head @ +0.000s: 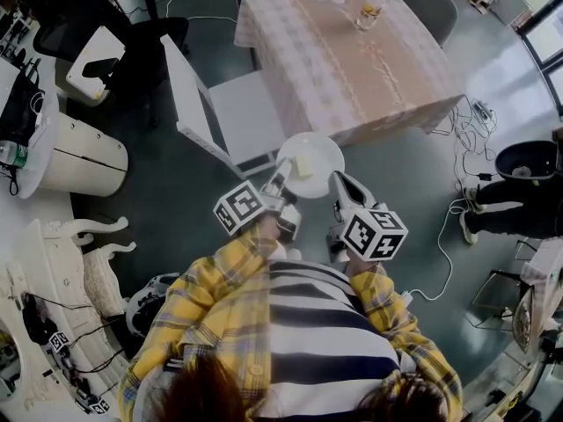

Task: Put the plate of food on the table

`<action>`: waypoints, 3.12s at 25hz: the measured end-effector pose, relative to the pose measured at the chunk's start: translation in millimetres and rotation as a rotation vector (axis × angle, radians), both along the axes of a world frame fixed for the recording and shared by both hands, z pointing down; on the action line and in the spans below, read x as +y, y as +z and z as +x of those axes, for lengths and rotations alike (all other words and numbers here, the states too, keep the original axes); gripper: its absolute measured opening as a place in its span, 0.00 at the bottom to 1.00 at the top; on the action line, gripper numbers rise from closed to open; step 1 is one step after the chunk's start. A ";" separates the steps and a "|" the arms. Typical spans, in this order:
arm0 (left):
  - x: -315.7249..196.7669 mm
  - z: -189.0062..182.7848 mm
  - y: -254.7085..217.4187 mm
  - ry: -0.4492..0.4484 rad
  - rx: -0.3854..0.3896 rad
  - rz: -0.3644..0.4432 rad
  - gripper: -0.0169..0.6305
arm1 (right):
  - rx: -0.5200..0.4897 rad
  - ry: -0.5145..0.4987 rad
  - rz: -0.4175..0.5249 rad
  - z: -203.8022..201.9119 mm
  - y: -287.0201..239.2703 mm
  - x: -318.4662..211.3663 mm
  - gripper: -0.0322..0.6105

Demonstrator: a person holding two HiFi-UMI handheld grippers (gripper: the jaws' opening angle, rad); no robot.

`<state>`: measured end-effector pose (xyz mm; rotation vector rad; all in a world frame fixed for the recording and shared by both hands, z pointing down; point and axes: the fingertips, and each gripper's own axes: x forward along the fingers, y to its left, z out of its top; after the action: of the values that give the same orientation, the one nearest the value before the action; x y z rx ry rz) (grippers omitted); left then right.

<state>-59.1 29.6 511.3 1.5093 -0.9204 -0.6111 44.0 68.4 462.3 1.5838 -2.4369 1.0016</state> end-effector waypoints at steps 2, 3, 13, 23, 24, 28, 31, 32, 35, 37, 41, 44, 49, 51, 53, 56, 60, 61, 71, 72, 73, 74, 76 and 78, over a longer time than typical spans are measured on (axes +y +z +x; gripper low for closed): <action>-17.6 0.4 2.0 0.011 0.004 -0.007 0.04 | 0.004 0.015 -0.002 0.8 -0.7 -16.5 0.05; -26.2 0.6 2.6 0.016 0.007 -0.009 0.04 | 0.006 0.023 -0.003 1.1 -1.2 -24.6 0.05; -96.2 5.7 7.2 0.084 0.016 -0.017 0.04 | 0.023 0.094 -0.018 2.1 4.0 -86.9 0.05; -150.0 13.3 3.7 0.167 -0.035 0.022 0.04 | 0.037 0.159 -0.012 8.9 3.6 -137.7 0.05; -154.4 14.0 4.6 0.167 -0.035 0.020 0.04 | 0.040 0.161 -0.012 9.8 3.4 -141.4 0.04; -170.7 17.8 11.4 0.161 -0.035 0.003 0.04 | 0.045 0.161 -0.024 14.2 6.2 -155.2 0.05; -186.5 26.6 13.6 0.164 -0.034 -0.001 0.04 | 0.041 0.160 -0.026 21.2 7.2 -171.0 0.05; -192.5 29.7 14.1 0.163 -0.034 -0.002 0.04 | 0.037 0.158 -0.026 23.5 7.8 -177.4 0.05; -208.6 37.1 17.0 0.147 -0.033 -0.012 0.04 | 0.033 0.138 -0.032 28.6 11.2 -194.8 0.05; -219.4 44.5 17.4 0.142 -0.034 -0.012 0.04 | 0.032 0.128 -0.035 34.4 11.9 -206.9 0.05; -241.5 57.3 19.5 0.137 -0.044 -0.012 0.04 | 0.024 0.126 -0.038 46.7 13.0 -228.2 0.05; -252.5 64.2 22.9 0.129 -0.049 -0.022 0.05 | 0.026 0.123 -0.046 55.2 14.7 -238.2 0.05; -271.7 76.5 22.6 0.117 -0.052 -0.023 0.05 | 0.021 0.112 -0.048 67.3 14.2 -257.2 0.05; -279.2 80.0 22.9 0.110 -0.060 -0.021 0.05 | 0.016 0.104 -0.047 69.8 13.4 -264.4 0.05; -286.1 84.0 23.5 0.105 -0.071 -0.017 0.05 | 0.014 0.095 -0.046 72.7 12.6 -270.4 0.05; -296.8 91.1 25.6 0.093 -0.075 -0.019 0.05 | 0.012 0.082 -0.050 78.1 13.1 -278.6 0.05; -310.6 100.2 31.7 0.079 -0.070 -0.037 0.05 | 0.005 0.071 -0.066 86.7 17.6 -290.9 0.05; -314.7 102.1 32.4 0.078 -0.072 -0.038 0.05 | 0.005 0.069 -0.067 89.1 17.9 -294.7 0.05; -358.0 114.9 38.9 0.043 -0.069 -0.046 0.05 | 0.006 0.052 -0.077 110.0 22.3 -332.2 0.05; -362.7 116.4 39.1 0.040 -0.069 -0.046 0.05 | 0.006 0.050 -0.080 111.4 23.3 -335.8 0.05; -367.4 117.9 39.3 0.038 -0.070 -0.045 0.05 | 0.006 0.049 -0.082 112.8 24.4 -339.7 0.05; -372.1 119.2 39.5 0.036 -0.072 -0.043 0.05 | 0.006 0.049 -0.084 114.1 25.6 -343.7 0.05; -380.2 121.5 40.1 0.033 -0.079 -0.040 0.05 | 0.005 0.051 -0.087 116.8 28.1 -350.9 0.05; -387.3 123.6 41.5 0.029 -0.085 -0.040 0.05 | 0.008 0.052 -0.090 119.6 30.5 -357.5 0.05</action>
<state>64.5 -357.7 552.8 1.5199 -0.9682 -0.5084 163.6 -289.1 492.8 1.6270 -2.3214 1.0950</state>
